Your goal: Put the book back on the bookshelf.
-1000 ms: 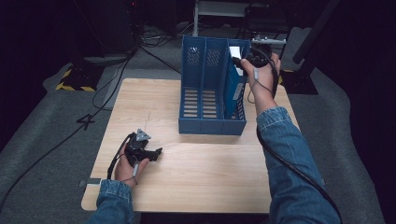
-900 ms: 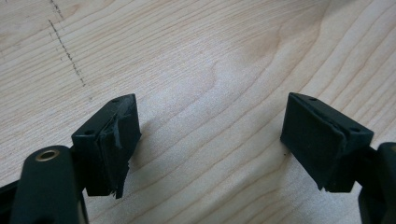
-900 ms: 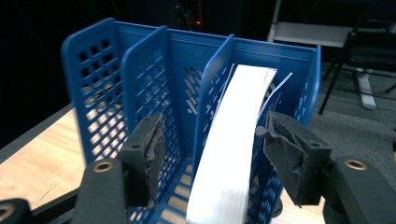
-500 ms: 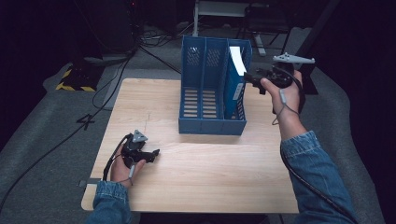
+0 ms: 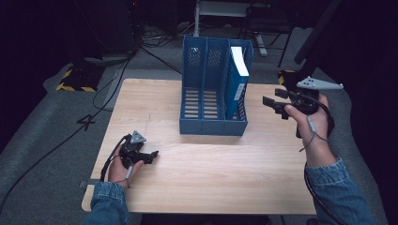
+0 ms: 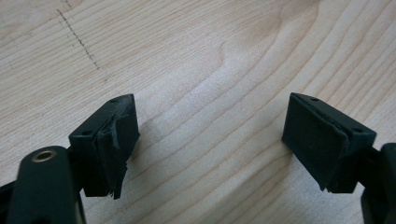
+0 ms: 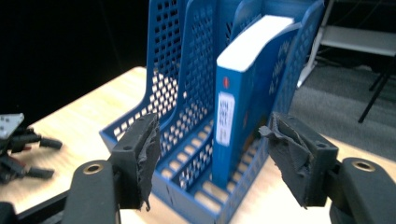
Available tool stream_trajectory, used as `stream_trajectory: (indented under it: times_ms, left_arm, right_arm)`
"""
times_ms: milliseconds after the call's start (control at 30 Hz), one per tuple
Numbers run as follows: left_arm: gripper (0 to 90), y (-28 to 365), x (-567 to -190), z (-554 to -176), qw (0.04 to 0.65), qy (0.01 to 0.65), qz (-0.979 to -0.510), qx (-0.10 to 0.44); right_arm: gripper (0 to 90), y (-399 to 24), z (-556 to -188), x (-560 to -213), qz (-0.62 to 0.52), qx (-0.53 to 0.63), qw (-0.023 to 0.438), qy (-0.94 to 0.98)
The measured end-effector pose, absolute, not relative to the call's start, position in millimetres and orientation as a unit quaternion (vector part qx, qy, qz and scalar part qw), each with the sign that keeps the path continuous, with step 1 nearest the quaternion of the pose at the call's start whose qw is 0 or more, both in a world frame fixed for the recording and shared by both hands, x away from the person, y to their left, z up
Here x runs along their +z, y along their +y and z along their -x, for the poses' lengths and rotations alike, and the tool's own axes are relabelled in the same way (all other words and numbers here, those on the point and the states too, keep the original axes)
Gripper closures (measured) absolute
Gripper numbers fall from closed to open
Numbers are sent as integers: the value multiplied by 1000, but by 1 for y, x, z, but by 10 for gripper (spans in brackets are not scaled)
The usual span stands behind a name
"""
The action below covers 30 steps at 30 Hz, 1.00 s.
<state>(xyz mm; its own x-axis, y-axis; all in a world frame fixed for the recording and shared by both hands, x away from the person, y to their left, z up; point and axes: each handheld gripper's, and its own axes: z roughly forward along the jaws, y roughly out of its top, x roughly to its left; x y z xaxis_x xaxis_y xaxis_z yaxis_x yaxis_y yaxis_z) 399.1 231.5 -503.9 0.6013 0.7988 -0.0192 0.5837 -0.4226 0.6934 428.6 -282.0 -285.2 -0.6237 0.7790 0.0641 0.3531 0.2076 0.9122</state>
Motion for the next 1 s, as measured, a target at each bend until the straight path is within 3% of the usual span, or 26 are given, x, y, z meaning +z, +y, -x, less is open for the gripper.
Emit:
stream_trajectory:
  times_ms: [300, 433, 1000]
  left_arm:
    - [178, 230, -504, -401, 340, 413, -830, 158]
    - [179, 230, -504, -401, 339, 412, -831, 159]
    - [178, 230, -504, -402, 339, 413, -830, 160]
  right_arm:
    - [327, -297, -410, -317, -364, 502, 189, 762]
    - [322, -295, -396, -348, -365, 479, 178, 779]
    - [295, -282, -392, -432, -346, 418, 121, 832]
